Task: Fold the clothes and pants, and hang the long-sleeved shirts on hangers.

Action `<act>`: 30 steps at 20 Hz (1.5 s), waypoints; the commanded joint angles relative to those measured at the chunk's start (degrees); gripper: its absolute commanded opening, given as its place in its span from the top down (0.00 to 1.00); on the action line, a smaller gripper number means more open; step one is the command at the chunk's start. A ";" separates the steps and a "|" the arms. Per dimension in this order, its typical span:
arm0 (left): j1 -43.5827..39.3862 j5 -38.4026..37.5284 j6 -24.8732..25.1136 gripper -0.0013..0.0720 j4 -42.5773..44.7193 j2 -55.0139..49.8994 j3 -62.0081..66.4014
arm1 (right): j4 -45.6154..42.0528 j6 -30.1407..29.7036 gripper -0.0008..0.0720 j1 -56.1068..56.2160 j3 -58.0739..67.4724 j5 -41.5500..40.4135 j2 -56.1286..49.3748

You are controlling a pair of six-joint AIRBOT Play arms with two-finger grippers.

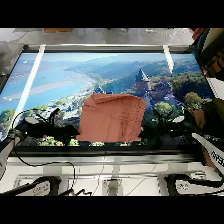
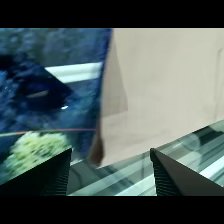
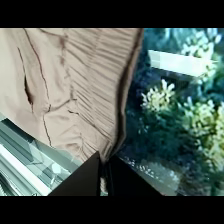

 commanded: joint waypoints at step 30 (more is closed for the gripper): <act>-6.38 14.40 -7.76 0.96 2.12 57.57 26.45 | 7.76 26.34 0.96 11.43 35.17 9.07 43.41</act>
